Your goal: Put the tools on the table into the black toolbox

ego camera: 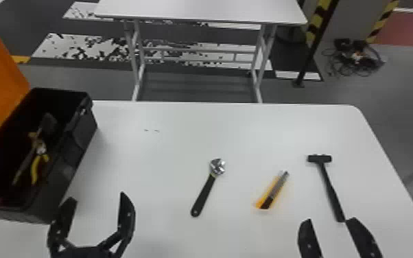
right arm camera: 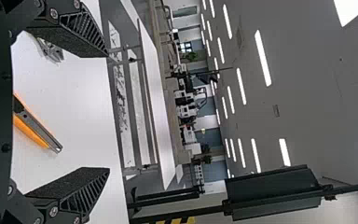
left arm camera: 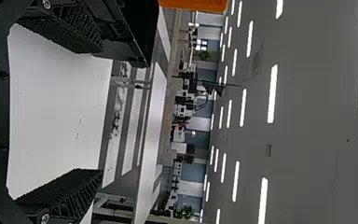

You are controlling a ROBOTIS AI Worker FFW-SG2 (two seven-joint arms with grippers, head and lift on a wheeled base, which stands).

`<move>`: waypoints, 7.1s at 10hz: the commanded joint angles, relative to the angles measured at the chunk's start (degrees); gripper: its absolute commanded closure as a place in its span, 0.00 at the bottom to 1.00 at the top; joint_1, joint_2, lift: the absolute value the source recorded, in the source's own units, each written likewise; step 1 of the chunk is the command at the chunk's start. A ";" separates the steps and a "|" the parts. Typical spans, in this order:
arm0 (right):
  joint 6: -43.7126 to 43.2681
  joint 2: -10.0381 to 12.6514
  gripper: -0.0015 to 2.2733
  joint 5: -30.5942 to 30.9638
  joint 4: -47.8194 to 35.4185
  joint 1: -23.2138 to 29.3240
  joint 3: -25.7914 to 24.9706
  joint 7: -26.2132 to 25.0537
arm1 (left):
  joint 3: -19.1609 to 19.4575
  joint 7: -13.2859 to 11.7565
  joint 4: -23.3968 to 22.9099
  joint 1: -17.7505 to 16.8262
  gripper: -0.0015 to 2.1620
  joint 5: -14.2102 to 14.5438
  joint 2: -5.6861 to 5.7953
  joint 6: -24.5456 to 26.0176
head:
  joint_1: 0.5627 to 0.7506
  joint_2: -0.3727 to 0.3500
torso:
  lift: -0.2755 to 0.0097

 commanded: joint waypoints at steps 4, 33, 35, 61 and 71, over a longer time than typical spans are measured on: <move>-0.17 0.00 0.07 -0.01 0.12 -0.02 -0.08 0.00 | -0.36 -0.01 0.06 -0.01 0.03 -0.21 0.09 0.09 | 0.70 0.43 | 0.70; 48.70 0.26 0.08 17.92 -5.95 -18.03 27.43 -27.42 | -1.06 -2.30 2.87 -1.59 0.04 0.14 0.26 0.44 | 0.70 0.94 | 0.70; 54.15 1.32 0.08 17.83 -5.25 -21.11 29.10 -30.85 | -1.15 -2.47 2.87 -1.50 0.04 0.14 0.44 0.44 | 0.70 0.95 | 0.70; 56.43 1.63 0.31 13.52 13.21 -34.29 29.97 -28.56 | -1.50 -3.18 3.05 -3.08 0.04 1.63 2.90 2.37 | 0.70 0.97 | 0.70; 60.12 1.63 0.98 16.25 3.72 -28.93 24.26 -21.89 | -1.94 -3.26 2.26 -2.91 0.04 1.90 3.25 2.20 | 0.70 0.92 | 0.70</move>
